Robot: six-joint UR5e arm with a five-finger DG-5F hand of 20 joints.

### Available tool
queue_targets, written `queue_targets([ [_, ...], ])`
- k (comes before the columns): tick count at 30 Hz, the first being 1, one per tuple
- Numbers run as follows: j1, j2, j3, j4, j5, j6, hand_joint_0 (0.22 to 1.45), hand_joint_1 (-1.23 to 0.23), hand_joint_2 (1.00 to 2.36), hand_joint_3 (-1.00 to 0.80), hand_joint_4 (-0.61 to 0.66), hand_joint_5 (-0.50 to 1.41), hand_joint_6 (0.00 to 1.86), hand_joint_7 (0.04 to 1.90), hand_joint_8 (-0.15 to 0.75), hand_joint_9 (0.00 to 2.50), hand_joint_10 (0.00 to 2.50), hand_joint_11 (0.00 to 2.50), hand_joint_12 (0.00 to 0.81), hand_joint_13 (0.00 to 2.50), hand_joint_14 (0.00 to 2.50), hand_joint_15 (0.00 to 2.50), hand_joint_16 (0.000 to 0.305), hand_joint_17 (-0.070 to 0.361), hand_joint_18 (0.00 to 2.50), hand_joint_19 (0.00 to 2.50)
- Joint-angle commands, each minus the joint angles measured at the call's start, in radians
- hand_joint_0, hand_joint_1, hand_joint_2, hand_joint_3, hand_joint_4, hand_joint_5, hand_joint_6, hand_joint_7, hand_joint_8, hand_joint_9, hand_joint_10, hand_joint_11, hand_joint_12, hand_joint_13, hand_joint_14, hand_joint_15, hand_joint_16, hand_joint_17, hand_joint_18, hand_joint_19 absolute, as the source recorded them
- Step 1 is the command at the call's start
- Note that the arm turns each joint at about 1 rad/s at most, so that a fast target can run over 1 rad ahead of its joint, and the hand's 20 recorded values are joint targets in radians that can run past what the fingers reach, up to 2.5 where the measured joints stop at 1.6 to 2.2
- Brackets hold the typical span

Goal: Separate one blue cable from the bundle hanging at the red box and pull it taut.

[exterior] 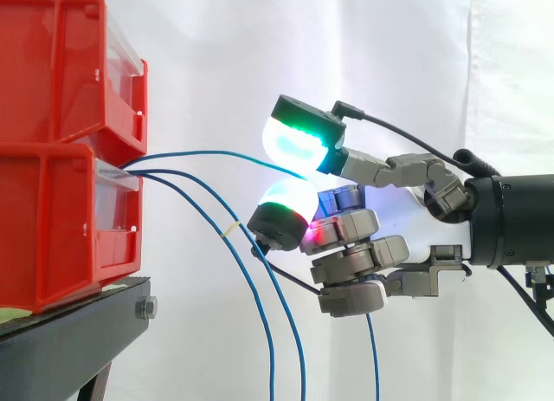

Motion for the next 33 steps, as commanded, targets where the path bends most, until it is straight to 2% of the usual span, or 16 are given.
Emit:
queue_targets([
  [1,0.0,0.001,0.0,0.0,0.0,0.0,0.54,-0.43,1.0,-0.5,0.12,-0.19,0.93,1.25,0.27,0.83,1.19,1.66,0.316,0.91,2.42,1.14,0.039,0.088,1.07,1.51],
  [6,0.001,0.0,0.0,0.0,0.0,-0.001,0.6,-0.4,1.0,-0.5,0.12,-0.19,0.92,1.26,0.26,0.85,1.13,1.69,0.304,0.92,2.39,1.17,0.036,0.08,1.07,1.52],
  [11,0.0,0.0,0.0,0.0,0.0,0.0,0.61,-0.55,1.02,-0.33,0.13,-0.19,0.92,1.33,0.261,0.85,1.13,1.74,0.306,0.93,2.35,1.21,0.036,0.081,1.07,1.51],
  [19,0.001,0.001,0.0,0.0,0.0,0.0,0.63,-0.69,1.02,-0.24,0.15,-0.2,0.94,1.33,0.26,0.82,1.15,1.72,0.307,0.93,2.32,1.22,0.037,0.083,1.06,1.51],
  [23,0.001,0.001,0.0,0.0,0.001,0.0,0.64,-0.67,1.02,-0.3,0.15,-0.21,0.94,1.3,0.263,0.82,1.17,1.7,0.304,0.93,2.32,1.22,0.037,0.083,1.06,1.5],
  [26,0.003,0.0,0.0,-0.002,0.001,-0.001,0.62,-0.57,1.0,-0.5,0.14,-0.21,0.94,1.25,0.259,0.83,1.18,1.68,0.308,0.94,2.34,1.19,0.036,0.081,1.06,1.51],
  [30,0.003,0.0,0.0,0.0,0.001,-0.001,0.57,-0.48,1.0,-0.5,0.16,-0.21,0.94,1.21,0.271,0.83,1.22,1.66,0.309,0.94,2.37,1.18,0.038,0.085,1.08,1.51],
  [33,0.004,0.0,0.0,0.0,0.001,-0.001,0.55,-0.47,1.0,-0.5,0.17,-0.21,0.94,1.22,0.274,0.84,1.22,1.65,0.314,0.95,2.39,1.15,0.038,0.086,1.09,1.5],
])
